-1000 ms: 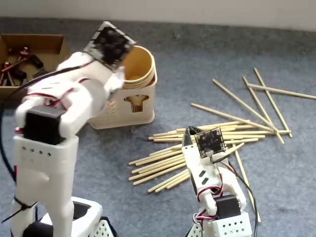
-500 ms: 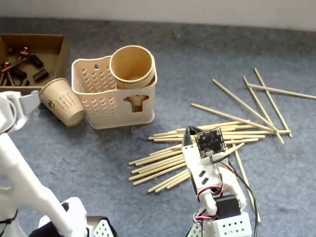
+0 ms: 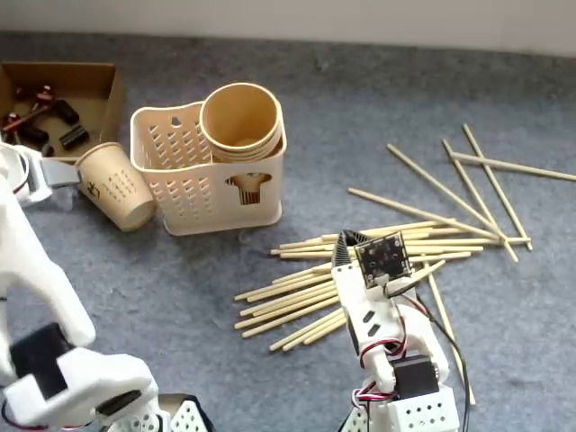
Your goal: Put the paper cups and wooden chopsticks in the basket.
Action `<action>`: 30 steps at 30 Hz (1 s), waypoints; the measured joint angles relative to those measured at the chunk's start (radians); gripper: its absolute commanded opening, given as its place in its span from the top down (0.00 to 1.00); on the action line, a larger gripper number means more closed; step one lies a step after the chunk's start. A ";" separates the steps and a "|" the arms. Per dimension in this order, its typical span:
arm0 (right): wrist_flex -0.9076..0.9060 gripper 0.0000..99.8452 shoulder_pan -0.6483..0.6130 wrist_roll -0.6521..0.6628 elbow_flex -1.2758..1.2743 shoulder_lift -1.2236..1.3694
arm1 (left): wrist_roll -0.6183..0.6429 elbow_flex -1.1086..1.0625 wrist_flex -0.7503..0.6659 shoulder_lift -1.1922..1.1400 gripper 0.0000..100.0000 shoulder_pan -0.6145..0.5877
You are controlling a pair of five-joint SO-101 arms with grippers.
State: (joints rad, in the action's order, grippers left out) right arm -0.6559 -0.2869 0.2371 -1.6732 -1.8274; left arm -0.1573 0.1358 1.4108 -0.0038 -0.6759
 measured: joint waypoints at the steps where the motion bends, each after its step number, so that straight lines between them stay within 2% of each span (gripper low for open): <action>1: 0.000 0.99 0.000 0.000 0.000 0.000 | -0.006 0.040 0.000 -0.041 0.66 0.009; 6: 0.000 0.99 0.000 0.000 0.000 0.000 | -0.143 0.247 -0.002 -0.247 0.72 0.063; 10: 0.000 0.99 0.000 0.000 0.000 0.000 | -0.276 0.379 -0.002 -0.402 0.73 0.115; 18: 0.000 0.99 0.000 0.000 0.000 0.000 | -0.336 0.559 0.006 -0.601 0.73 0.187; 25: 0.000 0.99 0.000 0.000 0.000 0.000 | -0.347 0.624 0.175 -0.628 0.73 0.216; 30: 0.000 0.99 0.000 0.000 0.000 0.000 | -0.442 0.628 0.308 -0.629 0.73 0.218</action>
State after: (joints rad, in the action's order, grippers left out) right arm -0.6559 -0.2869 0.2371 -1.6732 -1.8274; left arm -0.5992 0.7633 1.7192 -0.6329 -0.4580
